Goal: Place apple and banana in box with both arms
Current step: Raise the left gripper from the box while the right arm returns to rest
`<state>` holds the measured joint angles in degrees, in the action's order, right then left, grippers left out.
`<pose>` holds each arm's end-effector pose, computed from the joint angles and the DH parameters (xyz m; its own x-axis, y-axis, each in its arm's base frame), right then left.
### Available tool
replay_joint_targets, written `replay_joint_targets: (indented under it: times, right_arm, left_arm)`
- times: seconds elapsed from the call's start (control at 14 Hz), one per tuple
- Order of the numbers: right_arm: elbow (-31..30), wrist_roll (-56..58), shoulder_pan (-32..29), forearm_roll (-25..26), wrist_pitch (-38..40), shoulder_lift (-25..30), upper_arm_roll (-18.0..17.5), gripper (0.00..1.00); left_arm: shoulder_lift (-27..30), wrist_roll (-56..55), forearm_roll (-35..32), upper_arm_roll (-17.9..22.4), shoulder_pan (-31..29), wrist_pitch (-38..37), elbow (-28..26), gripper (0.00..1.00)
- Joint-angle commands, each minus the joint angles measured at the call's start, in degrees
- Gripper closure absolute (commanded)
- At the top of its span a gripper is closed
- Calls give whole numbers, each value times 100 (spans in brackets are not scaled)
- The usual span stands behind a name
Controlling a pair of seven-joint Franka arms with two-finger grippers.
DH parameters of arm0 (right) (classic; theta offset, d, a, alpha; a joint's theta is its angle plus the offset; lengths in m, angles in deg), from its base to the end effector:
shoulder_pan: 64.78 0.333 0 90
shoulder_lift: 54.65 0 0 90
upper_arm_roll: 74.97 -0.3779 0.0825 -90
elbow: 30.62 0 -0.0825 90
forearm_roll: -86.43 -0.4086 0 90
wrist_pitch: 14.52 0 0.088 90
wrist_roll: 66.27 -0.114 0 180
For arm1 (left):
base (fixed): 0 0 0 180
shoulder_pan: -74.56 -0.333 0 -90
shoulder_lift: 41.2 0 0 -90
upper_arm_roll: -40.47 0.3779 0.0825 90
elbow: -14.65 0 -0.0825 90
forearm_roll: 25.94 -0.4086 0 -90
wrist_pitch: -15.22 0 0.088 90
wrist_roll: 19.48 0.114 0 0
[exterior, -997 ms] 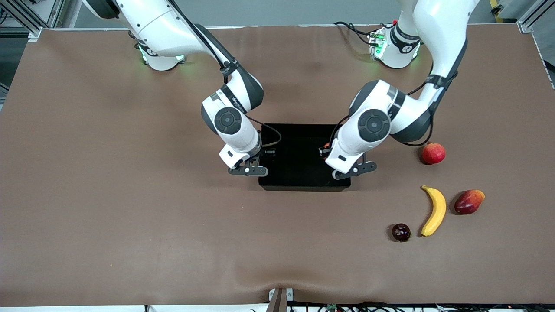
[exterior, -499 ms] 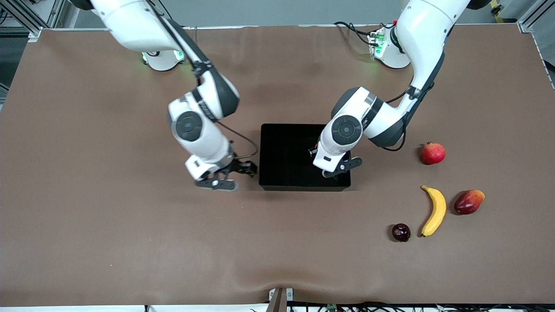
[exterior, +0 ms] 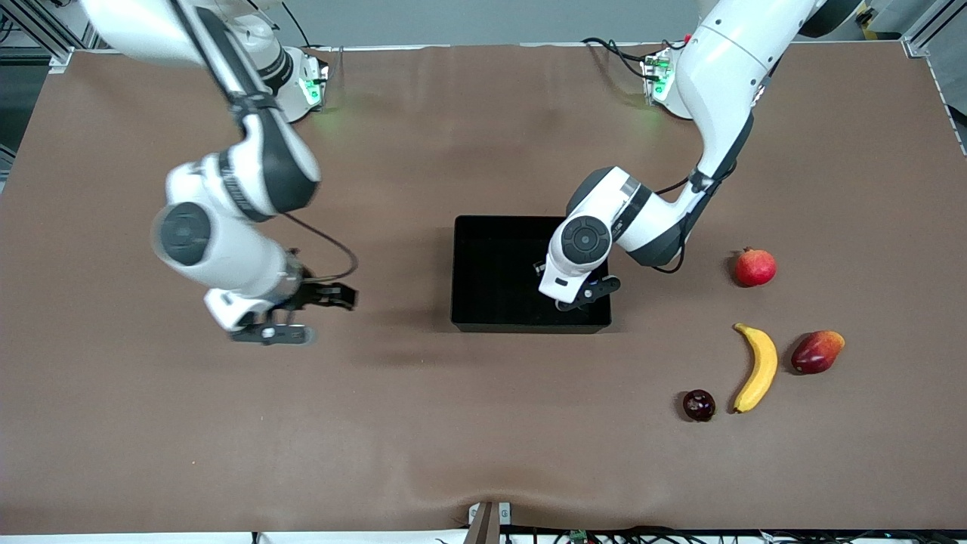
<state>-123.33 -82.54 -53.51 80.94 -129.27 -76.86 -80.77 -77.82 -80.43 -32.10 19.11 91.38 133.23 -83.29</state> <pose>0.6817 0.2061 0.4418 0.9987 -0.0313 -0.0392 -0.0358 -0.9923 -0.1186 0.5685 -0.4017 0.2491 0.8975 0.3721 -0.2367 0.3475 -0.9272 -0.1400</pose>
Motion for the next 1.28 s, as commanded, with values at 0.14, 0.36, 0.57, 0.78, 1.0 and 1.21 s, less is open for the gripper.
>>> replay_joint_targets:
  times: [0.14,0.36,0.57,0.78,1.0,1.21]
  right_arm:
    - [-160,914,-845,13,706,760,-114,0]
    - [-160,1091,-1222,13,1277,1208,-114,0]
    - [-177,1091,-1381,83,1726,1744,-79,0]
    - [-29,1388,-1260,382,2034,1982,306,0]
    - [665,1496,-1224,400,2928,2009,553,0]
    - [790,1478,-1206,707,3396,2228,545,0]
  left_arm:
    - [-73,-171,-149,35,129,82,-23,64]
    - [-161,-189,-466,18,129,99,12,60]
    - [-179,-171,-536,26,138,99,39,0]
    - [-83,-171,-580,17,120,82,188,0]
    - [294,-162,-545,0,32,-32,267,0]
    - [725,-118,-510,0,-99,-496,398,0]
